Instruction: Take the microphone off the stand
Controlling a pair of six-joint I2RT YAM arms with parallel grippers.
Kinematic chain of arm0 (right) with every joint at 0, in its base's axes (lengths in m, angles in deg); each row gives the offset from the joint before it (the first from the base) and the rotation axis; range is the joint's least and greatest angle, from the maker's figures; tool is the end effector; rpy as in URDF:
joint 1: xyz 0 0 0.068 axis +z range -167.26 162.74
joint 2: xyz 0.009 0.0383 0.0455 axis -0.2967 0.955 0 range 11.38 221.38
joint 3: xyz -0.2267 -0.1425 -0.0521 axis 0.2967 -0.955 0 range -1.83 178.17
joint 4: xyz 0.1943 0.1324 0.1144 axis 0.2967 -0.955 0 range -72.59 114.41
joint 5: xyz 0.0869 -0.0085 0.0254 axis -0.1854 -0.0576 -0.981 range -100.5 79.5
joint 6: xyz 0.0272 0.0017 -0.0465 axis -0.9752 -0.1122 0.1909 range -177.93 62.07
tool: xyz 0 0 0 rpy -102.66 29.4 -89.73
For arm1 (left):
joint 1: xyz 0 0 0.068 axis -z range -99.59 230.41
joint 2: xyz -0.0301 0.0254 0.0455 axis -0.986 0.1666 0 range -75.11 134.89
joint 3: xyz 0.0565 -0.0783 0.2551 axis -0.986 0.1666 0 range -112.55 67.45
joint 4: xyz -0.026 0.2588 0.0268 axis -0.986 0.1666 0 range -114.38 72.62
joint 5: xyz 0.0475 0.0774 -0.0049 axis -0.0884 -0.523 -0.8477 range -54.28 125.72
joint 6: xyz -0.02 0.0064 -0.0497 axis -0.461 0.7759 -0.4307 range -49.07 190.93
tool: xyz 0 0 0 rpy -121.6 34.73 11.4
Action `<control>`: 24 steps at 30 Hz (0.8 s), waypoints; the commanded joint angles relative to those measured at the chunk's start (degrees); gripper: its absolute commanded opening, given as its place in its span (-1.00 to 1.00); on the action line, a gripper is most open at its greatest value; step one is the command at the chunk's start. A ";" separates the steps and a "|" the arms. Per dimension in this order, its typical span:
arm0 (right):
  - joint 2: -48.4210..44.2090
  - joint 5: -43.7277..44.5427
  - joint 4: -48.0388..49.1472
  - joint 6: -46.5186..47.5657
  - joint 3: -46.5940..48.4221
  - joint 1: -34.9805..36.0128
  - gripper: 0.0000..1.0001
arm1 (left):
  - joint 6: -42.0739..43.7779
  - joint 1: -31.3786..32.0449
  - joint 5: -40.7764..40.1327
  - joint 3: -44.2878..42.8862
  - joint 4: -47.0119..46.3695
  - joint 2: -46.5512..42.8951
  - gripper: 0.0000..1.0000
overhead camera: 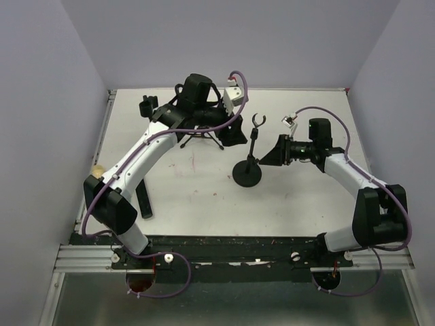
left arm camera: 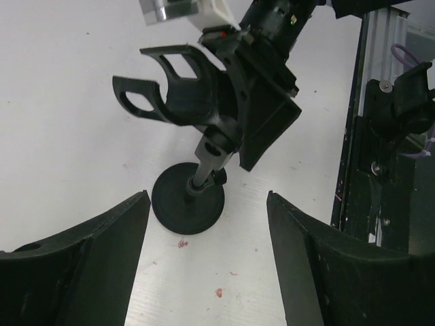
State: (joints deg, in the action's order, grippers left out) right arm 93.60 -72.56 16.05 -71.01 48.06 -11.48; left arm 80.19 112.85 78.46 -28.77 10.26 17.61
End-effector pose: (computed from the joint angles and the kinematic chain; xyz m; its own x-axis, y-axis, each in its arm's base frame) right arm 0.2875 0.0607 0.2356 -0.7933 0.0263 -0.6083 -0.5484 0.4031 0.7326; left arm 0.2902 -0.2131 0.4002 -0.2883 0.3234 -0.9013 0.9430 0.2595 -0.2086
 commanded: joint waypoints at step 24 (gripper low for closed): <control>7.26 7.65 11.61 -1.07 0.47 6.44 -0.59 | -2.75 6.75 -10.84 -8.10 -2.99 8.35 0.32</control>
State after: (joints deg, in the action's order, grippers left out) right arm 99.81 -68.19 25.44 -73.68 47.75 -5.10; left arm 78.31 119.13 69.76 -35.31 8.33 25.51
